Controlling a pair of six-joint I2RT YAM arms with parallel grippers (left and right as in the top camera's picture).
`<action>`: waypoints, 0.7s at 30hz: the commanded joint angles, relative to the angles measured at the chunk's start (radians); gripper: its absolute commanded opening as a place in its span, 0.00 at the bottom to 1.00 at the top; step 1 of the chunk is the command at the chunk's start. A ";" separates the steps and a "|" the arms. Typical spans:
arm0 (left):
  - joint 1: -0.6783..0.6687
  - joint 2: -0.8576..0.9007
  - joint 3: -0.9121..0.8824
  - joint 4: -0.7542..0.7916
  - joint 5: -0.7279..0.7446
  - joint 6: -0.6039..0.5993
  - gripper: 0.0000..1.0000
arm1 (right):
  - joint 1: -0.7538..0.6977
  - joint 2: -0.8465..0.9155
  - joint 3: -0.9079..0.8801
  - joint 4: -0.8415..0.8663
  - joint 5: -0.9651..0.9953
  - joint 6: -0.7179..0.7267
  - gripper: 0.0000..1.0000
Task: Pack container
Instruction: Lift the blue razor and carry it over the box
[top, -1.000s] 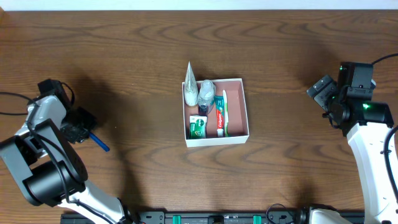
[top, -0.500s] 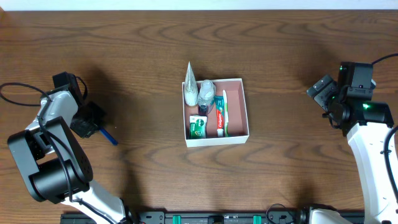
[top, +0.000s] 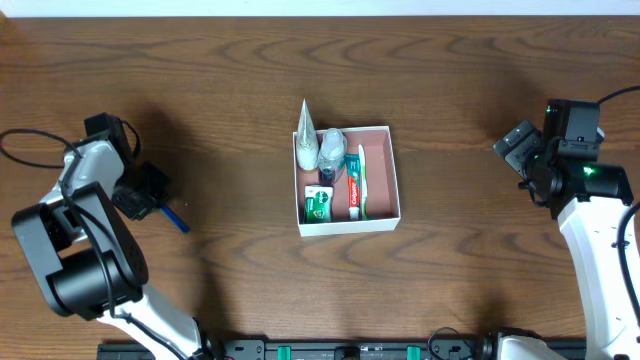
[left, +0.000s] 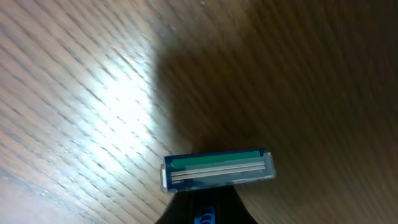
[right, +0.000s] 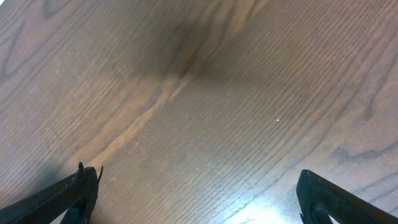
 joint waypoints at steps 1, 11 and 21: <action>-0.017 0.090 0.016 -0.056 0.058 -0.001 0.06 | -0.006 -0.013 0.003 -0.001 0.007 -0.009 0.99; -0.018 -0.028 0.132 -0.135 0.057 0.048 0.06 | -0.006 -0.013 0.003 -0.001 0.007 -0.009 0.99; -0.038 -0.052 0.135 -0.154 0.058 0.093 0.06 | -0.006 -0.013 0.003 -0.001 0.007 -0.009 0.99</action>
